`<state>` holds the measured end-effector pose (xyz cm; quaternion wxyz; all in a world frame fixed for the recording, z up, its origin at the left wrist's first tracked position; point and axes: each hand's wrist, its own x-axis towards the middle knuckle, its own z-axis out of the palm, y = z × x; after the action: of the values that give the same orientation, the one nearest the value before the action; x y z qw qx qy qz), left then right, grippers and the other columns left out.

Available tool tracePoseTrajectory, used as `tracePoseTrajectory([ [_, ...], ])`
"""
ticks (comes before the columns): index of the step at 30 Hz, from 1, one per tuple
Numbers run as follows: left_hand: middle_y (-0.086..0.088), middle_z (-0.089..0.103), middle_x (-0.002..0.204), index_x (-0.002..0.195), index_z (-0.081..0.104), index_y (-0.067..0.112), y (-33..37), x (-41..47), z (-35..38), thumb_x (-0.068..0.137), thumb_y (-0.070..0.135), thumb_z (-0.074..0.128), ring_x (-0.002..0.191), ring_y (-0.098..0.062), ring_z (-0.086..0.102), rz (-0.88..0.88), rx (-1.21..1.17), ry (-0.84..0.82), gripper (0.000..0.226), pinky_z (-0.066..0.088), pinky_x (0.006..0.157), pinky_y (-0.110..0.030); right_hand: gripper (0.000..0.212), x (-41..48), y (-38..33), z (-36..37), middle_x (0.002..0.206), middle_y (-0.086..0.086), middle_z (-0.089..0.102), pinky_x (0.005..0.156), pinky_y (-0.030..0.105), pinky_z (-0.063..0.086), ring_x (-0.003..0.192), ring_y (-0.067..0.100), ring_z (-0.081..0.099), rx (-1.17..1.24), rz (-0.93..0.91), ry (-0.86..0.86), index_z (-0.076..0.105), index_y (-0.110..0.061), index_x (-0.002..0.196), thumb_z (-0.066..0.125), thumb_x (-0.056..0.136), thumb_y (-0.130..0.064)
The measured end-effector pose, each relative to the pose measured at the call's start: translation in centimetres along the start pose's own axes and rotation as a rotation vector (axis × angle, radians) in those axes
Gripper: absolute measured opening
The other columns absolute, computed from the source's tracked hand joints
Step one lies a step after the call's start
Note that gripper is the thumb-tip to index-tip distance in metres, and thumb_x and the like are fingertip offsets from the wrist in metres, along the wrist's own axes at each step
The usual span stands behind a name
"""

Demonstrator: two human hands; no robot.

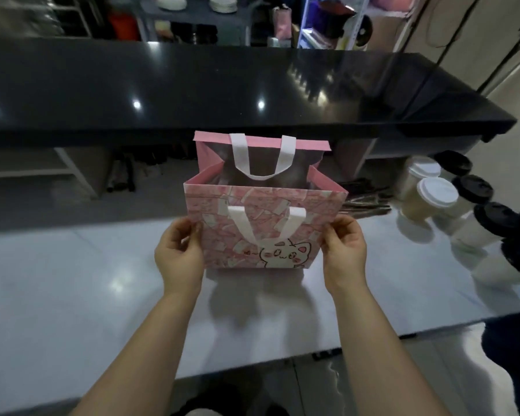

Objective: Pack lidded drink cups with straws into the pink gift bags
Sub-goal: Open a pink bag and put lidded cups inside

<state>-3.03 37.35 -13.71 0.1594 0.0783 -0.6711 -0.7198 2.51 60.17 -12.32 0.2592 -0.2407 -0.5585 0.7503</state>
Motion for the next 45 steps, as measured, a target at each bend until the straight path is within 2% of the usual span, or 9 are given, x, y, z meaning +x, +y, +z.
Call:
tracePoseTrajectory([
  [6, 0.027, 0.069, 0.089, 0.089, 0.067, 0.042, 0.1, -5.6, -3.5, 0.089, 0.014, 0.069, 0.084, 0.005, 0.065, 0.044, 0.182, 0.148, 0.028, 0.049, 0.066, -0.006, 0.027, -0.6, 0.8, -2.3, 0.092, 0.000, 0.069, 0.080, 0.029, 0.055, 0.090, 0.016, 0.063, -0.041, 0.029, -0.227, 0.064, -0.022, 0.088, 0.057, 0.092, 0.004],
  [12, 0.025, 0.070, 0.085, 0.087, 0.066, 0.041, -0.2, -7.8, -5.4, 0.087, 0.015, 0.072, 0.084, 0.002, 0.065, -0.023, 0.277, 0.128, 0.026, 0.051, 0.070, -0.009, 0.031, -2.0, 1.5, -4.4, 0.082, -0.014, 0.068, 0.075, 0.020, 0.052, 0.082, 0.008, 0.064, -0.205, -0.048, -0.248, 0.066, -0.033, 0.082, 0.066, 0.088, -0.002],
  [18, 0.013, 0.070, 0.096, 0.101, 0.065, 0.032, -1.9, -10.1, -7.0, 0.087, 0.012, 0.071, 0.087, -0.001, 0.066, -0.152, 0.327, 0.015, 0.025, 0.051, 0.071, -0.012, 0.027, -4.2, 2.8, -6.5, 0.099, -0.013, 0.067, 0.077, 0.028, 0.053, 0.092, 0.010, 0.065, -0.404, 0.067, -0.309, 0.062, -0.032, 0.102, 0.072, 0.086, -0.013],
  [22, 0.015, 0.065, 0.103, 0.110, 0.062, 0.031, -3.3, -13.4, -8.3, 0.087, 0.012, 0.068, 0.095, 0.000, 0.061, -0.222, 0.415, -0.068, 0.030, 0.051, 0.076, -0.015, 0.043, -7.4, 3.9, -7.9, 0.114, -0.005, 0.061, 0.074, 0.019, 0.046, 0.102, 0.008, 0.059, -0.548, 0.129, -0.305, 0.053, -0.029, 0.120, 0.070, 0.085, -0.010],
  [26, 0.017, 0.061, 0.110, 0.114, 0.062, 0.030, -3.6, -16.0, -8.7, 0.086, 0.017, 0.069, 0.098, -0.001, 0.057, -0.108, 0.540, -0.258, 0.032, 0.047, 0.082, -0.021, 0.035, -10.4, 4.0, -8.1, 0.118, -0.009, 0.060, 0.092, 0.029, 0.047, 0.110, 0.011, 0.054, -0.709, 0.068, -0.467, 0.059, -0.025, 0.117, 0.065, 0.087, -0.008],
  [31, 0.008, 0.064, 0.117, 0.121, 0.062, 0.030, -2.4, -17.3, -6.7, 0.087, 0.033, 0.063, 0.113, -0.018, 0.053, 0.212, 0.964, -0.415, 0.034, 0.036, 0.095, -0.038, 0.033, -12.3, 2.4, -10.7, 0.115, -0.020, 0.055, 0.089, 0.008, 0.033, 0.107, -0.008, 0.044, -0.946, -0.136, -0.640, 0.062, -0.032, 0.113, 0.065, 0.088, -0.012],
  [36, 0.005, 0.055, 0.125, 0.132, 0.052, 0.034, -1.3, -19.8, -1.7, 0.088, 0.043, 0.055, 0.119, -0.021, 0.042, 0.265, 1.125, -0.606, 0.045, 0.027, 0.097, -0.039, 0.041, -12.4, 1.4, -17.1, 0.118, -0.010, 0.055, 0.098, 0.031, 0.041, 0.122, 0.018, 0.044, -1.214, -0.122, -0.519, 0.063, -0.023, 0.120, 0.061, 0.084, -0.002],
  [42, 0.003, 0.051, 0.129, 0.134, 0.050, 0.034, 0.0, -21.3, 4.7, 0.088, 0.046, 0.054, 0.123, -0.021, 0.038, 0.424, 1.104, -0.740, 0.047, 0.026, 0.100, -0.042, 0.040, -10.9, -1.4, -20.5, 0.110, -0.037, 0.042, 0.091, 0.011, 0.029, 0.117, 0.002, 0.035, -1.043, -0.183, -0.454, 0.055, -0.041, 0.113, 0.069, 0.087, -0.015],
  [45, 0.004, 0.052, 0.131, 0.133, 0.051, 0.033, 0.7, -20.4, 8.8, 0.087, 0.046, 0.055, 0.125, -0.021, 0.039, 0.468, 1.092, -0.732, 0.048, 0.025, 0.101, -0.042, 0.038, -8.2, -2.9, -21.6, 0.112, -0.036, 0.045, 0.087, 0.003, 0.026, 0.114, -0.003, 0.035, -0.997, -0.205, -0.422, 0.056, -0.041, 0.115, 0.070, 0.087, -0.021],
])
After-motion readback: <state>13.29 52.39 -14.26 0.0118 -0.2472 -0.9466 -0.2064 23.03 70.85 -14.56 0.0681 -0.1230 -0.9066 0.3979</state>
